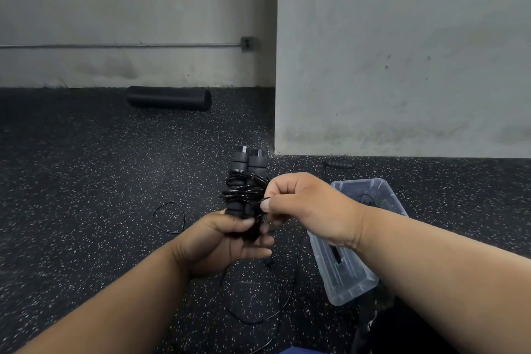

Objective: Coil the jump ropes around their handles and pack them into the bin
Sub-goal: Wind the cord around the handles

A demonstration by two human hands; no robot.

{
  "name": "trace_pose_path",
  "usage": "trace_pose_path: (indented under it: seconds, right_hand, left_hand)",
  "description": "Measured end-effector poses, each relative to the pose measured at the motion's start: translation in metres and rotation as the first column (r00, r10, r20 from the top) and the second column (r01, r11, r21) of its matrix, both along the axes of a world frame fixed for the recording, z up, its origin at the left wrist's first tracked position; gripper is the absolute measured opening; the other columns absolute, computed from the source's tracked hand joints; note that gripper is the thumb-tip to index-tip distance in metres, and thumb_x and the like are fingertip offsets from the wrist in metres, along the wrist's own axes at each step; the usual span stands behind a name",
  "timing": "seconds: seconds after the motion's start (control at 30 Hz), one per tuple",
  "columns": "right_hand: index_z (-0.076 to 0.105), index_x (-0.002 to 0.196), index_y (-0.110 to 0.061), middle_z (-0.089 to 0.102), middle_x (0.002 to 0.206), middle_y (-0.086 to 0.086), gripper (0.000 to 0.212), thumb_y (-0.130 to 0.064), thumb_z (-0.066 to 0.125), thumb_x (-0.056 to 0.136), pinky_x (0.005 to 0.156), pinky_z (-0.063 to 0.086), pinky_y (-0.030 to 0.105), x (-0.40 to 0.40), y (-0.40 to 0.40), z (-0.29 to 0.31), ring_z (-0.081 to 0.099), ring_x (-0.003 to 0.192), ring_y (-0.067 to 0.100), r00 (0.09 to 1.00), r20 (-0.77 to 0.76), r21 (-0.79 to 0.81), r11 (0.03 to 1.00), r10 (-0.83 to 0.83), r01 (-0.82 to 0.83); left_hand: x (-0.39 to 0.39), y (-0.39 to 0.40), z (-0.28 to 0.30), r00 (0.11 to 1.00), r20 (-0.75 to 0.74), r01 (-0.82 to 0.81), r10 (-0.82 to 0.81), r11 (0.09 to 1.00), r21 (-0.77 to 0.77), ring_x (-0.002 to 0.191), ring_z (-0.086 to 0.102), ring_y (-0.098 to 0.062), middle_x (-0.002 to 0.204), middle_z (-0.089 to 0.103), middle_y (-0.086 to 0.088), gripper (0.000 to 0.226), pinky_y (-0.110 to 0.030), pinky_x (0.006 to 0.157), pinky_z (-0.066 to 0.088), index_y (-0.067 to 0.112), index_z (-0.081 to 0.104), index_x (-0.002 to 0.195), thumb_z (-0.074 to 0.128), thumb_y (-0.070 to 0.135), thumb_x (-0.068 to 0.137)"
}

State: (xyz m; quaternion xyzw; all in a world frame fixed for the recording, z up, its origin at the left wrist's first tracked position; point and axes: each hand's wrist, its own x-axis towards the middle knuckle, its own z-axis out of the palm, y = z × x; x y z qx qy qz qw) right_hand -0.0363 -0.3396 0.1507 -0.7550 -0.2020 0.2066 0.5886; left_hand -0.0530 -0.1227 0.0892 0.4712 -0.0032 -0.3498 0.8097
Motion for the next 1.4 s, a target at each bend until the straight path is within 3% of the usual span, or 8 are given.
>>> trace_pose_path:
  seconds: [0.13,0.33,0.47,0.63,0.77,0.97,1.17,1.4]
  right_hand:
    - [0.063,0.073,-0.02,0.055,0.069,-0.001,0.027,-0.033,0.077,0.092,0.067,0.044,0.041,0.009,-0.008,-0.001,0.048,0.068,0.019,0.991,0.117,-0.096,0.993,-0.061,0.072]
    - [0.058,0.069,-0.023,0.052,0.06,-0.013,0.031,-0.026,0.077,0.094,0.053,0.04,0.021,0.006,-0.007,-0.001,0.043,0.054,0.004,0.951,0.305,-0.256,0.957,-0.057,0.139]
    - [0.056,0.071,-0.02,0.062,0.071,-0.007,0.033,-0.033,0.076,0.093,0.064,0.048,0.03,0.002,0.0,-0.003,0.054,0.066,0.009,0.882,0.45,-0.498,0.859,0.136,0.121]
    - [0.056,0.075,-0.024,0.061,0.08,-0.01,0.029,-0.038,0.07,0.096,0.073,0.051,0.039,0.008,0.008,-0.009,0.057,0.078,0.014,0.816,0.513,-0.624,0.768,0.267,0.141]
    - [0.061,0.074,-0.023,0.068,0.079,-0.008,0.027,-0.038,0.075,0.092,0.072,0.053,0.039,0.019,-0.003,-0.007,0.063,0.075,0.013,0.858,0.488,-0.56,0.812,0.162,0.165]
    - [0.07,0.076,-0.026,0.067,0.074,-0.005,0.019,-0.034,0.083,0.087,0.068,0.052,0.031,0.02,0.0,-0.005,0.059,0.068,0.006,0.898,0.436,-0.301,0.932,-0.054,0.202]
    - [0.066,0.087,-0.03,0.067,0.073,-0.005,0.023,-0.043,0.084,0.084,0.066,0.051,0.029,0.007,0.01,-0.009,0.055,0.063,0.002,0.881,0.443,-0.202,0.94,-0.164,0.276]
    - [0.067,0.077,-0.027,0.068,0.073,0.0,0.03,-0.051,0.083,0.083,0.063,0.05,0.035,0.004,0.008,-0.01,0.052,0.059,0.004,0.899,0.396,-0.229,0.928,-0.187,0.294]
  left_hand:
    - [0.0,-0.002,-0.001,0.998,-0.041,0.046,-0.046,0.999,-0.018,0.092,0.071,-0.036,0.099,0.067,-0.022,0.047,-0.056,0.091,0.061,0.0,0.068,0.119,0.085,0.008,0.076]
    - [0.001,-0.011,0.0,0.997,0.071,-0.036,0.016,0.958,0.283,0.087,0.072,-0.028,0.097,0.071,-0.013,0.042,-0.044,0.086,0.063,0.005,0.058,0.118,0.076,0.013,0.081]
    - [-0.002,-0.019,-0.001,0.974,0.225,-0.087,-0.037,0.85,0.52,0.089,0.073,-0.021,0.091,0.071,-0.002,0.032,-0.033,0.084,0.061,0.009,0.06,0.121,0.075,0.007,0.093]
    - [-0.008,-0.032,-0.011,0.924,0.382,-0.266,0.009,0.733,0.626,0.079,0.069,-0.014,0.089,0.068,-0.001,0.029,-0.041,0.083,0.061,0.016,0.059,0.117,0.067,0.001,0.094]
    - [-0.012,-0.034,-0.006,0.978,0.209,-0.138,0.007,0.772,0.621,0.078,0.072,-0.017,0.09,0.073,-0.001,0.029,-0.033,0.079,0.061,0.015,0.055,0.12,0.071,0.01,0.097]
    - [-0.012,-0.019,0.01,0.999,0.034,-0.01,-0.004,0.904,0.428,0.078,0.071,-0.022,0.091,0.073,-0.011,0.023,-0.045,0.088,0.062,0.006,0.058,0.112,0.074,0.006,0.095]
    - [-0.017,-0.012,0.017,0.994,0.064,-0.107,0.087,0.886,0.452,0.082,0.073,-0.022,0.09,0.076,-0.007,0.029,-0.048,0.093,0.061,0.007,0.058,0.118,0.072,0.002,0.093]
    - [-0.02,-0.012,0.022,0.986,0.127,-0.157,0.106,0.843,0.515,0.085,0.074,-0.02,0.09,0.077,-0.005,0.039,-0.046,0.095,0.06,0.009,0.054,0.124,0.075,0.003,0.092]
